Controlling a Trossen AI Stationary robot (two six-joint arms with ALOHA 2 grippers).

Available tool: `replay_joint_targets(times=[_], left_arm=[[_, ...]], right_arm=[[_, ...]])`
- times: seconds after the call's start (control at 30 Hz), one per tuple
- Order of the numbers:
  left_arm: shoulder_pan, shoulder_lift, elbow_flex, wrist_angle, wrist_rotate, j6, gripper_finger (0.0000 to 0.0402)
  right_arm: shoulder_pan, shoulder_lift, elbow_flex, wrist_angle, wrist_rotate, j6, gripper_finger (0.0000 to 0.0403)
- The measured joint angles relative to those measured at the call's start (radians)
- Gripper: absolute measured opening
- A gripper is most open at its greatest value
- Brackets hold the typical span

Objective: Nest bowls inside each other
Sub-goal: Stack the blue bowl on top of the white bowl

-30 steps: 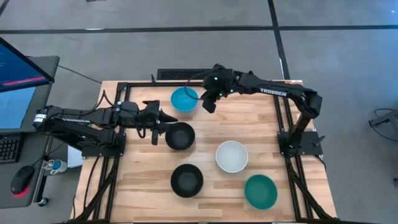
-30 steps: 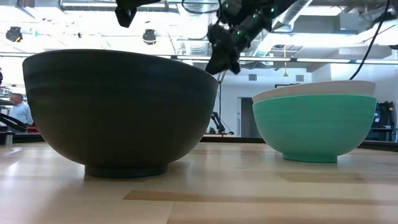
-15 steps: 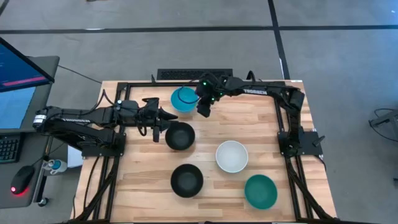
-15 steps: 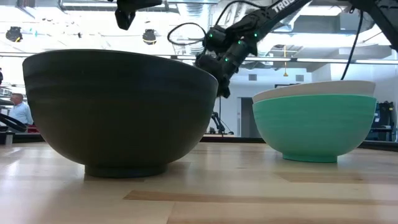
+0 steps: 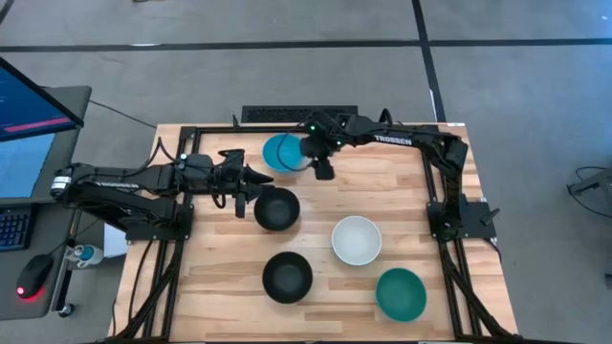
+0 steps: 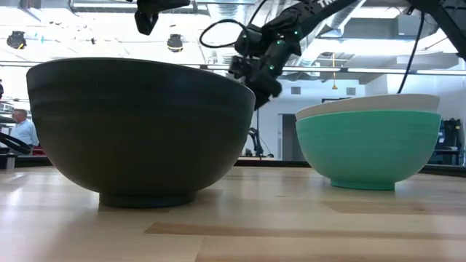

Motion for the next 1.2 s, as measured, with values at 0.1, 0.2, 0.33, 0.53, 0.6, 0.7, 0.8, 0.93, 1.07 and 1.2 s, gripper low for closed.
replay_joint_targets(times=[0.1, 0.2, 0.33, 0.53, 0.6, 0.7, 0.8, 0.93, 1.07, 1.2], left_arm=[[0.0, 0.0, 0.0, 0.0, -0.002, 0.0, 0.0115], [0.0, 0.0, 0.0, 0.0, -0.005, 0.003, 0.0115], [0.0, 0.0, 0.0, 0.0, -0.014, 0.002, 0.0115], [0.0, 0.0, 0.0, 0.005, -0.014, -0.006, 0.0115], [0.001, 0.0, 0.0, 0.013, -0.007, -0.006, 0.0115], [0.001, 0.0, 0.0, 0.041, 0.023, 0.009, 0.0115], [0.001, 0.0, 0.0, 0.042, 0.055, 0.011, 0.0115], [0.002, 0.0, 0.0, 0.029, 0.052, 0.011, 0.0115], [0.002, 0.0, 0.0, 0.012, -0.006, 0.011, 0.0115], [0.002, 0.0, 0.0, -0.008, -0.057, 0.011, 0.0115]], right_arm=[[0.009, 0.0, -0.007, 0.008, 0.046, -0.074, 0.0227], [0.011, 0.0, 0.002, 0.068, 0.047, -0.079, 0.0228], [0.01, -0.001, 0.002, 0.099, 0.051, -0.149, 0.0228], [0.018, 0.0, -0.017, 0.097, 0.046, -0.217, 0.0228], [0.018, 0.005, -0.021, 0.099, 0.036, -0.219, 0.0228], [0.022, 0.038, -0.026, 0.096, 0.041, -0.232, 0.0228], [0.033, 0.064, -0.017, 0.163, 0.065, -0.25, 0.0228], [0.039, 0.076, -0.016, 0.156, 0.064, -0.235, 0.0228], [0.046, 0.081, -0.017, 0.172, 0.065, -0.236, 0.0228], [0.046, 0.081, -0.015, 0.202, 0.065, -0.235, 0.0228]])
